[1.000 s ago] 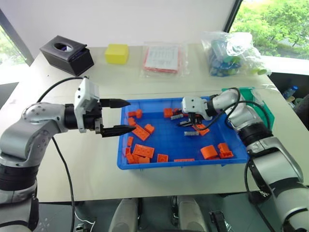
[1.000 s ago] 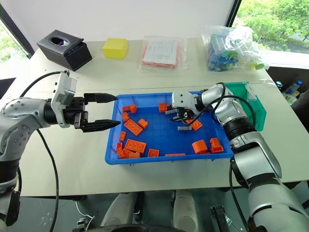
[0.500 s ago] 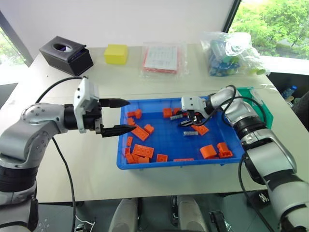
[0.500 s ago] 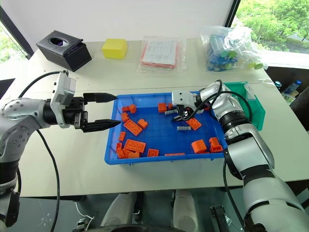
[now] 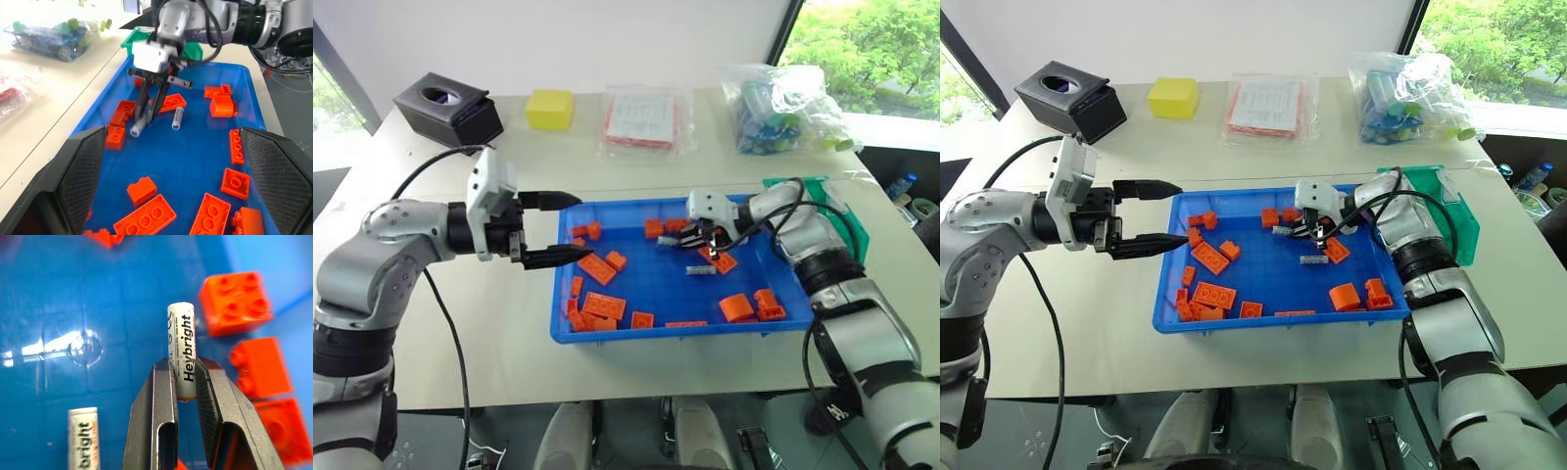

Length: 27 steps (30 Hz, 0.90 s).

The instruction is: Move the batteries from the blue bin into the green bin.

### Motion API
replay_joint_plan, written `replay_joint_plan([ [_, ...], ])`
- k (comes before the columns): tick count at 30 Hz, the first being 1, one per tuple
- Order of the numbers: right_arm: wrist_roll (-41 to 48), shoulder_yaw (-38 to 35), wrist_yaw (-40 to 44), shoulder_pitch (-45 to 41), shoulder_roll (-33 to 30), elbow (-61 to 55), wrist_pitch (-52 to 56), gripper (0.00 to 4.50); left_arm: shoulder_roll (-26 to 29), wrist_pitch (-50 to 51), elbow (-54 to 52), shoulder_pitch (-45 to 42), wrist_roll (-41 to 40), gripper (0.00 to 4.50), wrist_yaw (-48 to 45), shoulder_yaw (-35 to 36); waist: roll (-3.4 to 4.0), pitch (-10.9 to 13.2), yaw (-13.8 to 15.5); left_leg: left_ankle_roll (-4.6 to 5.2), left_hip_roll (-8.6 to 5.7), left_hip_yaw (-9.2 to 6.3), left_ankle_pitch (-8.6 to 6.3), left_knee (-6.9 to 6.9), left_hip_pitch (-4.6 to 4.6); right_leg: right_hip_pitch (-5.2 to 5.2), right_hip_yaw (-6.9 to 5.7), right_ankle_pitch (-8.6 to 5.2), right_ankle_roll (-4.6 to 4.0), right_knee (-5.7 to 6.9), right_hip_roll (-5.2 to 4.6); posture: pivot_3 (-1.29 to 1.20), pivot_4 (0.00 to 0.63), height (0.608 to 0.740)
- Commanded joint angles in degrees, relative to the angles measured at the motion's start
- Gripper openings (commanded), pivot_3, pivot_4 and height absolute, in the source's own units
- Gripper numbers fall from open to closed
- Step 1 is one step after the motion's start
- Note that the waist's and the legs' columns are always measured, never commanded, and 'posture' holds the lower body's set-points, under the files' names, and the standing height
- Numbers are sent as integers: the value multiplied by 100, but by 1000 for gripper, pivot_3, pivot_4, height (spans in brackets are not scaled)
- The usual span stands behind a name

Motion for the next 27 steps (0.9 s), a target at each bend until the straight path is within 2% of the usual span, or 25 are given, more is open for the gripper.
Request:
replay_joint_plan([
  [1,515,-1106,-782,110,-377,-1580,1585,46,-29,-98,-52,-33,-11,4500,-43,-4,0,0,3,0,0,-1,0,0,-4,-3,0,0,0,2,0,0,150,692],
  [5,512,-2268,-1854,567,-1014,-2472,2949,46,-126,-95,-51,26,-4,4500,-30,-62,-2,-1,89,0,-2,3,-1,0,-8,-4,-2,0,0,-4,-1,0,150,692],
  [8,583,-2801,-2297,1051,-1300,-2890,3559,46,-165,-120,8,15,17,4500,-51,-101,-2,-1,131,1,-1,17,-1,0,-10,-4,-2,-1,0,-9,-1,0,150,692],
  [11,576,-3062,-2633,1844,-1383,-3243,3764,46,-237,-158,141,-86,63,4500,-83,-186,-3,-2,135,2,0,17,-2,-2,-10,-3,-3,-1,-1,-10,0,0,150,692],
  [15,701,-3213,-3121,2339,-1205,-3561,4137,46,-354,-205,285,-241,125,4500,-130,-280,0,-2,98,2,1,26,-1,1,-9,-4,1,-1,0,-10,-3,0,150,692],
  [16,721,-3191,-3190,2417,-1188,-3646,4149,1115,-374,-213,305,-269,132,4500,-142,-296,0,-2,93,3,1,26,-1,2,-8,-4,2,0,0,-9,-4,0,150,692],
  [18,717,-3089,-3293,2534,-1261,-3771,4006,1991,-387,-221,338,-313,138,4500,-164,-314,0,-2,81,3,4,25,-1,2,-7,-5,2,0,0,-8,0,0,150,692],
  [20,795,-3091,-3295,2459,-1381,-3735,3889,3054,-383,-224,367,-345,143,4500,-189,-317,0,-2,86,3,5,24,-1,1,-7,-5,2,-1,0,-8,2,0,150,692],
  [23,1134,-3077,-2961,2123,-1611,-3700,3653,3054,-366,-243,407,-367,161,4500,-228,-308,0,-1,99,3,3,24,-1,2,-8,-5,2,-1,0,-9,1,0,150,692],
  [27,1951,-2694,-1786,1654,-1889,-3985,3152,3054,-365,-259,430,-387,191,4500,-238,-296,0,-1,84,3,4,21,-1,2,-9,-5,1,-2,1,-11,2,0,150,692],
])
